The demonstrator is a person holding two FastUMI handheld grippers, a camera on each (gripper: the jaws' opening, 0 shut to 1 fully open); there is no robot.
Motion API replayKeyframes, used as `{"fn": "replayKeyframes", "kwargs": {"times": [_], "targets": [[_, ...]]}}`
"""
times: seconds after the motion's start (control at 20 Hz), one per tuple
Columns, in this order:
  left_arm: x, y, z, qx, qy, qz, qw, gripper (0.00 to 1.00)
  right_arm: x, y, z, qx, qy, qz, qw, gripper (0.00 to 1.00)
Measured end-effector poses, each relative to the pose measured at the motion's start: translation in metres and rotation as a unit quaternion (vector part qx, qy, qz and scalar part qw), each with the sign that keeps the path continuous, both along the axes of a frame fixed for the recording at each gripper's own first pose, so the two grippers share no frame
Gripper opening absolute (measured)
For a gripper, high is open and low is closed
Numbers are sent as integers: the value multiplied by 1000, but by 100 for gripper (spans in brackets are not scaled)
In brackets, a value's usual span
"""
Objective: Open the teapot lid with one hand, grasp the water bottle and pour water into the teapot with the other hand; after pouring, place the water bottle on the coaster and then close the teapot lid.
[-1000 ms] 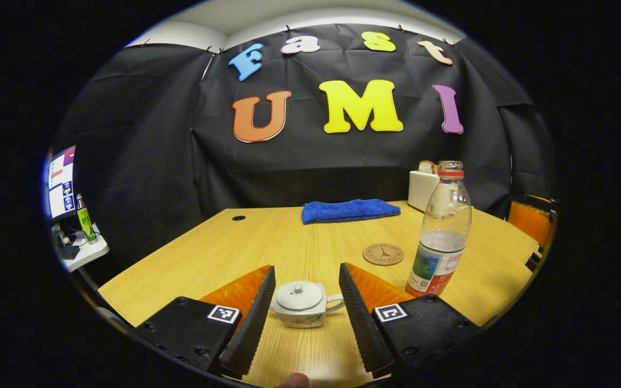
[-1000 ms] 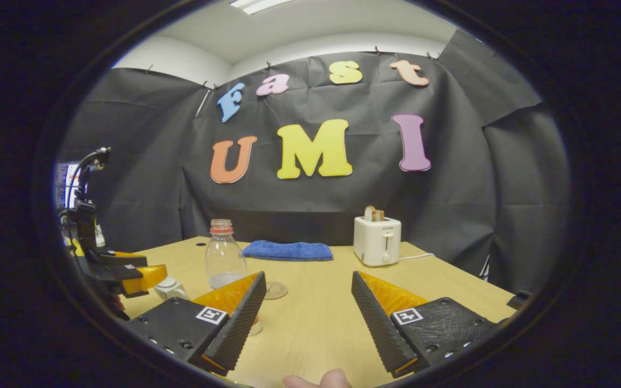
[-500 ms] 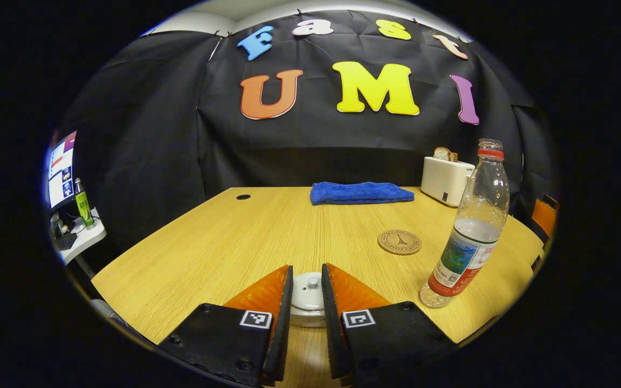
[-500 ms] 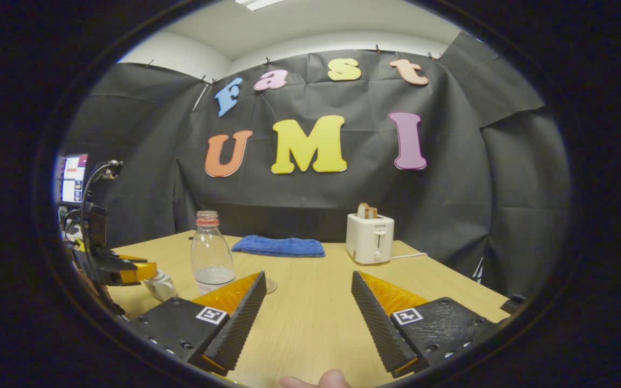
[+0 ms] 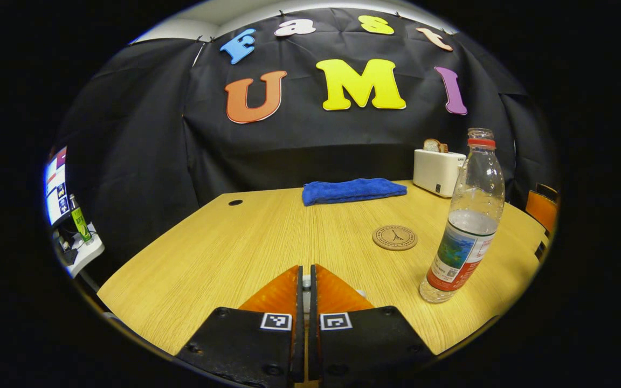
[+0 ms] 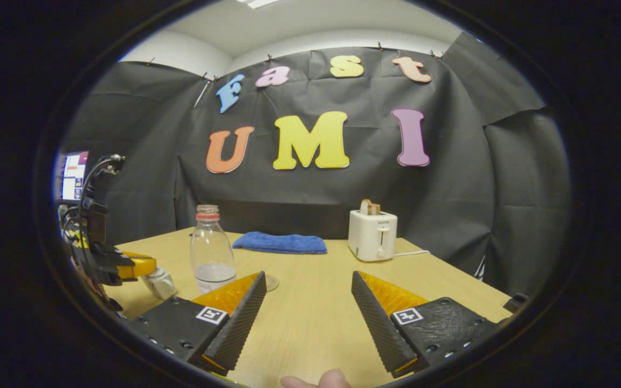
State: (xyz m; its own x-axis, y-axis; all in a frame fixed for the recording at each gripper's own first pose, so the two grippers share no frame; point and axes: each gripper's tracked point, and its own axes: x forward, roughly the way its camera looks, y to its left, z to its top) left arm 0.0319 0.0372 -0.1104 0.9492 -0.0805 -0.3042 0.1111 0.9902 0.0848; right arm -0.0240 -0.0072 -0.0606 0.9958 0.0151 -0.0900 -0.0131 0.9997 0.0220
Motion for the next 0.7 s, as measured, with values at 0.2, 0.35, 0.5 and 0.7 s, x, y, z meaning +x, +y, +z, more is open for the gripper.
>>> {"fn": "replayKeyframes", "kwargs": {"times": [0.2,0.35,0.5,0.7], "targets": [[-2,1,4,-25,-2,-3,1000,4,-1,14,4,9,-10,34,999,97],[-6,0,17,-37,-13,-9,999,4,-5,38,5,23,-12,78,997,96],[-10,-3,28,-41,-25,-16,999,3,-8,53,5,17,-13,97,995,96],[-22,0,48,-54,-47,-18,997,3,-6,81,-3,14,1,124,992,96]]}}
